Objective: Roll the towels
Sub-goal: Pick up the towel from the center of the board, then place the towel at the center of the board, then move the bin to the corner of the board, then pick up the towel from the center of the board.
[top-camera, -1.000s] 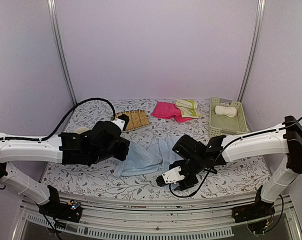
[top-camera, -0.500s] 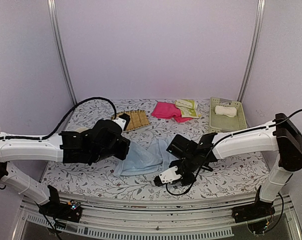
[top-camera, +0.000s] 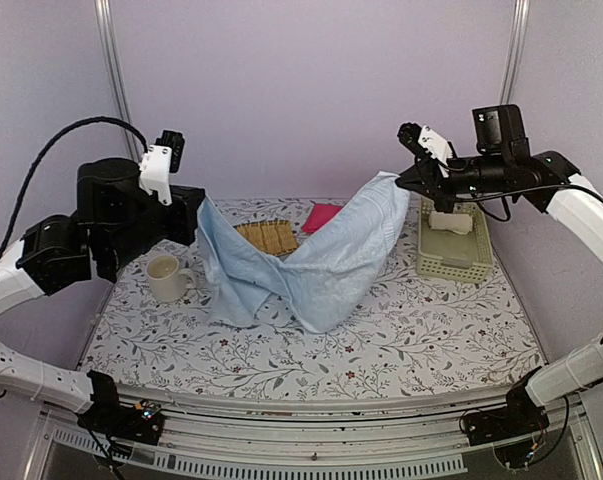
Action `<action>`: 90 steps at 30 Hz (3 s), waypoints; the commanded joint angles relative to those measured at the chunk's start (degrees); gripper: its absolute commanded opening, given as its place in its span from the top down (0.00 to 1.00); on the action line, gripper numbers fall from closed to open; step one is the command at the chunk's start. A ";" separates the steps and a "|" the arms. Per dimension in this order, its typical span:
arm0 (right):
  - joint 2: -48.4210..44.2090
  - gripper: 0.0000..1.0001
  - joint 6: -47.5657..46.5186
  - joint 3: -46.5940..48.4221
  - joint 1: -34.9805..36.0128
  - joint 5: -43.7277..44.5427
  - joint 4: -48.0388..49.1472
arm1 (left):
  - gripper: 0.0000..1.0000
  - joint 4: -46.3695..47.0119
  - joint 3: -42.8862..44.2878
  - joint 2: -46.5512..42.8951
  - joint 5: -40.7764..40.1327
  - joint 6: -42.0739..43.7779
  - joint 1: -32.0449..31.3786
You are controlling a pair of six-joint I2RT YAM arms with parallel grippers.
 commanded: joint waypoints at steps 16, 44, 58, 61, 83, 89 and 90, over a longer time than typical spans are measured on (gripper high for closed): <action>-15.93 0.98 11.20 -15.66 -4.09 -12.41 -7.92 | 1.00 -2.60 -5.05 -6.42 -3.99 4.24 -16.05; 10.11 0.72 12.34 -29.12 -15.24 11.25 5.36 | 1.00 10.41 -14.92 11.96 28.25 -2.22 15.41; 24.92 0.77 10.95 -22.40 -27.74 21.30 12.60 | 1.00 11.50 -15.74 13.70 31.59 -1.86 15.41; 25.13 0.75 10.96 -21.74 -28.33 21.86 13.74 | 1.00 11.75 -16.32 13.59 32.03 -2.33 15.30; -7.81 0.52 -30.13 -47.83 -4.99 -3.10 -12.56 | 1.00 10.44 -17.07 14.10 32.74 -3.03 15.26; -6.08 0.50 -29.87 -50.52 -0.86 3.34 -8.75 | 1.00 10.23 -18.27 12.99 32.68 -3.72 15.25; -5.61 0.50 -29.69 -50.65 -0.62 4.02 -8.04 | 1.00 10.24 -18.39 12.87 32.59 -3.72 15.29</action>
